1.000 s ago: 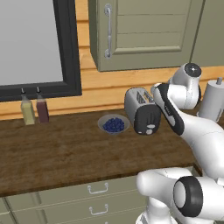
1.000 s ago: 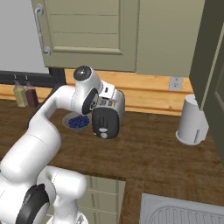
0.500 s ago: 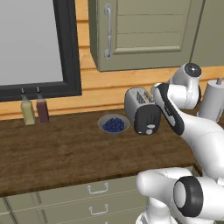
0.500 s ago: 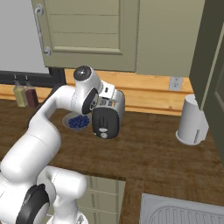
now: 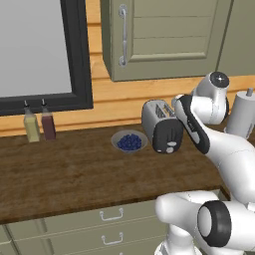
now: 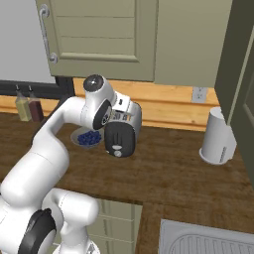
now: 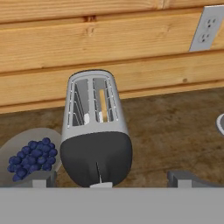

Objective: Start the toaster. Once the lever pops up, take the bread to the plate on the dining counter.

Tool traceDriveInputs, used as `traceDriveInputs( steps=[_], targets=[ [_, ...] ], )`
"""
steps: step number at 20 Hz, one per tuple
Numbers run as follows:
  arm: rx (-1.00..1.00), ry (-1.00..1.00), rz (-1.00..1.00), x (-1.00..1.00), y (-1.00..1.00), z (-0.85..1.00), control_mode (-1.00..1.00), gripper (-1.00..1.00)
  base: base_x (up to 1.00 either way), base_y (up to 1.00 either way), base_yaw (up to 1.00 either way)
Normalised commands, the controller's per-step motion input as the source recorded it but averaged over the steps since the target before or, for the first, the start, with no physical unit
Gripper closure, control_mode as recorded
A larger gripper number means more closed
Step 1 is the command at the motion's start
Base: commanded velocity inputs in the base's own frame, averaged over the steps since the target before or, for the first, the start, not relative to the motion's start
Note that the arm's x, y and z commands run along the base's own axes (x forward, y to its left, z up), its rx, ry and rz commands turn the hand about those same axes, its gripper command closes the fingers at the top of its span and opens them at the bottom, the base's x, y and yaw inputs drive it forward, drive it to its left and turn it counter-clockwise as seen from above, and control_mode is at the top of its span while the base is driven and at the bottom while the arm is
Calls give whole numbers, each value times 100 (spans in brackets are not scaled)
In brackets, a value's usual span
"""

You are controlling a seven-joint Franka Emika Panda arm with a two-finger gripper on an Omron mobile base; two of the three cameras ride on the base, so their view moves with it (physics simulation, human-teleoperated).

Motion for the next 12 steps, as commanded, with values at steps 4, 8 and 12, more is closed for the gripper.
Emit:
traceDriveInputs(
  steps=[4, 8, 12],
  targets=[
    [0, 0, 0, 0, 0, 0, -100, -100, 0, 0, 0],
    [0, 0, 0, 0, 0, 0, -100, -100, 0, 0, 0],
    [0, 0, 0, 0, 0, 0, -100, -100, 0, 0, 0]
  ],
)
